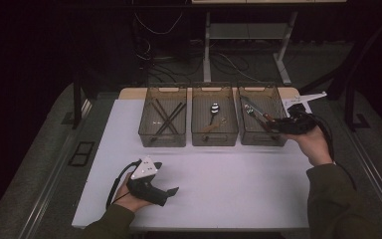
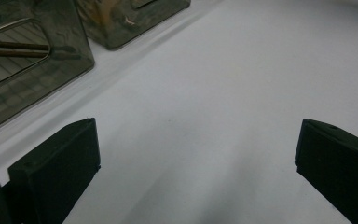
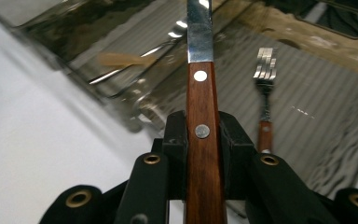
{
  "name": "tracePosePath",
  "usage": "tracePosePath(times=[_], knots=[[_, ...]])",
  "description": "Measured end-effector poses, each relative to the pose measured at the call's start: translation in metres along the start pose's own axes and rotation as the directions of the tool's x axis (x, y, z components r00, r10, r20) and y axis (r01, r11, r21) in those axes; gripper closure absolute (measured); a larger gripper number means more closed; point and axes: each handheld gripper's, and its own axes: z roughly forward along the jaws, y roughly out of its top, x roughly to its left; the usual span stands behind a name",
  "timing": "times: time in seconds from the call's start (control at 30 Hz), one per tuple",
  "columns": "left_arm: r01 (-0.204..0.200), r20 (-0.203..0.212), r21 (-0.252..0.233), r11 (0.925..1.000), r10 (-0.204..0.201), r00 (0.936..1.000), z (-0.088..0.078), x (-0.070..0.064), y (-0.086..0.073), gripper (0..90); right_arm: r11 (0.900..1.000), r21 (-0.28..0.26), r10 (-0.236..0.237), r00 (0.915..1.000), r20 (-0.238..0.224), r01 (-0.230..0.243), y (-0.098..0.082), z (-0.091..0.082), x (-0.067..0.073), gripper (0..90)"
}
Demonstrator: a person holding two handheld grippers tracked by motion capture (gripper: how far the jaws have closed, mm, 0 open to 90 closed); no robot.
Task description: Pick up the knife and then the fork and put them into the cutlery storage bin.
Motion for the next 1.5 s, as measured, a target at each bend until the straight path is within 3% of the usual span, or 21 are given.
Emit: tracePosePath(times=[0.27,0.6,0.87,1.17,1.27,1.5], knots=[[-0.008,0.011,0.002,1.0000,0.008,0.9999,0.001,0.000,0.000,0.0,0.997,0.003,0.075,0.9954,0.059,-0.076,0.009,0.013,-0.019,75.7],[-0.015,0.026,0.013,0.9998,0.014,0.9996,0.002,-0.001,0.000,0.0,0.988,0.071,0.125,0.9843,0.125,-0.134,0.014,0.041,-0.031,75.7],[-0.014,0.033,0.012,0.9998,0.014,0.9994,0.003,0.000,0.001,0.0,0.979,0.131,0.133,0.9776,0.163,-0.155,0.015,0.062,-0.037,75.6],[-0.015,0.039,0.011,0.9998,0.014,0.9991,0.004,-0.001,0.001,0.0,0.968,0.203,0.112,0.9779,0.177,-0.148,0.018,0.083,-0.030,74.7],[-0.014,0.041,0.013,0.9998,0.014,0.9991,0.004,-0.001,0.001,0.0,0.976,0.168,0.104,0.9754,0.195,-0.138,0.019,0.081,-0.030,65.6],[-0.017,0.040,0.016,0.9997,0.017,0.9990,0.005,-0.001,0.001,0.0,0.986,0.086,0.126,0.9806,0.150,-0.140,0.020,0.067,-0.031,48.6]])
